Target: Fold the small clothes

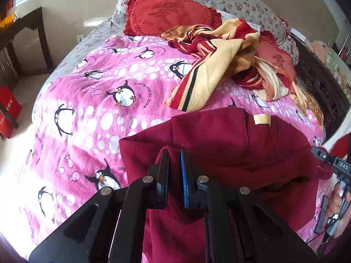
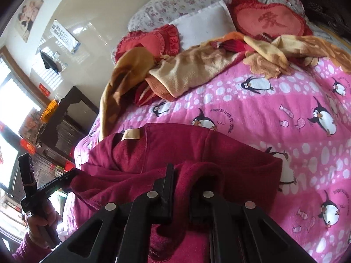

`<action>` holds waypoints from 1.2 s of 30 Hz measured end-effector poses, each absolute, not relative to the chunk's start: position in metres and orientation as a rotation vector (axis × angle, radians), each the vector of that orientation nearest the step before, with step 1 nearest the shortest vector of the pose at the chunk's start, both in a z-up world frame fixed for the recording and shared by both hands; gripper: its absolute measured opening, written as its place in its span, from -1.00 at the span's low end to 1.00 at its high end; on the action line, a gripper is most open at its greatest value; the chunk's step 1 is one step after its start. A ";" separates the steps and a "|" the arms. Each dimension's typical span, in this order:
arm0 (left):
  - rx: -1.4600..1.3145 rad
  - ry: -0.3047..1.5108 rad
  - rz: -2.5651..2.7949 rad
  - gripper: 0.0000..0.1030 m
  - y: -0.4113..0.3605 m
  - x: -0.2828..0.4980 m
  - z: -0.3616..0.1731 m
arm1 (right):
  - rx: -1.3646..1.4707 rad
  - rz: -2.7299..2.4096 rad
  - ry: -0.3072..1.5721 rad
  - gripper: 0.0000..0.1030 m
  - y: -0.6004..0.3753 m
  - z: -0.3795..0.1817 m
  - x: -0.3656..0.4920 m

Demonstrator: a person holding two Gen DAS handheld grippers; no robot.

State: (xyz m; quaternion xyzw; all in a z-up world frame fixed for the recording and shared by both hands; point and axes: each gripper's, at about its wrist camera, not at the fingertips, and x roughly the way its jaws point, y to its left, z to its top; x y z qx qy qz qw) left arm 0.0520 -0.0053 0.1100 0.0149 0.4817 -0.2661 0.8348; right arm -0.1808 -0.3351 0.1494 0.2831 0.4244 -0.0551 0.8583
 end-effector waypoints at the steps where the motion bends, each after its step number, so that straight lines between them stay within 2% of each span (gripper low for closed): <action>1: -0.007 1.039 -0.585 -0.83 -0.004 0.060 0.109 | 0.605 -0.115 0.896 -0.80 -0.339 0.148 -0.178; 2: -0.050 1.057 -0.608 -0.80 -0.001 0.066 0.110 | 0.623 -0.105 0.892 -0.74 -0.345 0.148 -0.175; 4: -0.108 1.071 -0.631 -0.61 0.005 0.074 0.115 | 0.650 -0.080 0.862 -0.48 -0.352 0.155 -0.178; 5: -0.109 1.052 -0.627 -0.37 0.008 0.073 0.120 | 0.663 -0.071 0.832 -0.22 -0.356 0.162 -0.183; 6: -0.107 1.026 -0.623 -0.12 0.010 0.071 0.126 | 0.676 -0.065 0.808 -0.08 -0.359 0.168 -0.187; 8: -0.114 0.992 -0.625 0.05 0.016 0.065 0.137 | 0.668 -0.116 0.766 -0.02 -0.365 0.182 -0.199; 11: -0.112 0.966 -0.651 0.05 0.023 0.052 0.144 | 0.657 -0.093 0.698 -0.06 -0.364 0.198 -0.222; 12: -0.099 0.954 -0.651 0.05 0.022 0.046 0.144 | 0.628 -0.073 0.694 -0.17 -0.356 0.201 -0.227; 15: -0.036 0.949 -0.644 0.05 0.010 0.040 0.134 | 0.464 -0.034 0.751 -0.23 -0.318 0.197 -0.221; 19: 0.043 1.032 -0.574 0.05 -0.017 0.058 0.103 | 0.316 -0.072 0.825 -0.23 -0.291 0.172 -0.180; 25: -0.096 1.110 -0.544 0.05 0.002 0.078 0.090 | 0.360 -0.208 0.869 -0.21 -0.318 0.137 -0.127; 29: -0.088 1.063 -0.618 0.05 0.026 0.051 0.112 | 0.411 -0.127 0.827 -0.04 -0.315 0.165 -0.166; 33: -0.063 1.055 -0.680 0.15 0.047 0.011 0.116 | 0.409 -0.079 0.861 -0.04 -0.308 0.176 -0.228; 36: -0.058 1.102 -0.708 0.15 0.057 -0.013 0.106 | 0.422 -0.056 0.902 -0.04 -0.295 0.166 -0.269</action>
